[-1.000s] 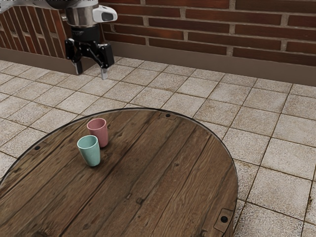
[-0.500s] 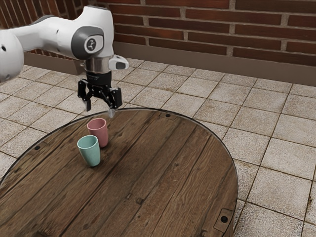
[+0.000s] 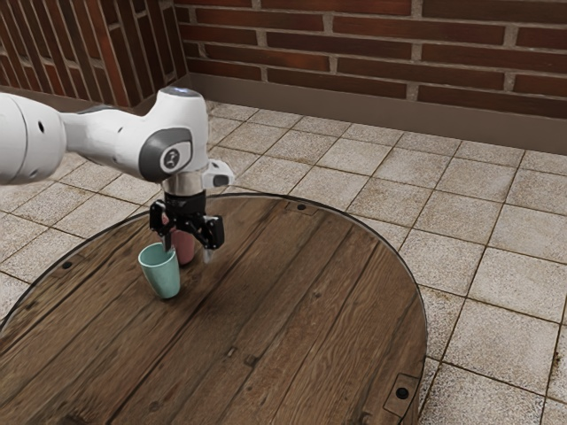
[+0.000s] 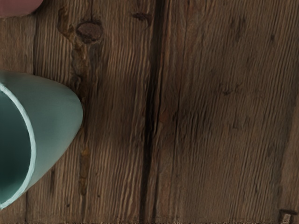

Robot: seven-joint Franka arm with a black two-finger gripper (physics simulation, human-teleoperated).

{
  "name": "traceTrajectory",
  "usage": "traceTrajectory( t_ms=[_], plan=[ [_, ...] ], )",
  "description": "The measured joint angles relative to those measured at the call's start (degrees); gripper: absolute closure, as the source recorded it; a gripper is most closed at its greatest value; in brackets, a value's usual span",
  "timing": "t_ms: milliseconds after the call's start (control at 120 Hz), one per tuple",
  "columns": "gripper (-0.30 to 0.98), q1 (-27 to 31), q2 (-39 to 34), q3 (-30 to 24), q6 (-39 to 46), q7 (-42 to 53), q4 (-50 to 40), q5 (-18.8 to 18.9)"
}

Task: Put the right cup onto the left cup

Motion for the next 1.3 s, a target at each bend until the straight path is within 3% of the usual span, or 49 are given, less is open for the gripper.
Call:
traceTrajectory(
  t_ms=[233,817,1067,1300],
  plan=[
    [0.0,0.2,-0.9,4.1,4.3,-0.1,-2.7,0.1],
    [0.0,0.6,6.6,4.4,17.7,0.8,-4.2,-1.3],
    [0.53,0.6,6.7,4.4,19.4,0.9,-4.3,-2.6],
    [0.73,0.4,6.5,4.4,19.5,0.7,-4.2,-2.7]
  ],
)
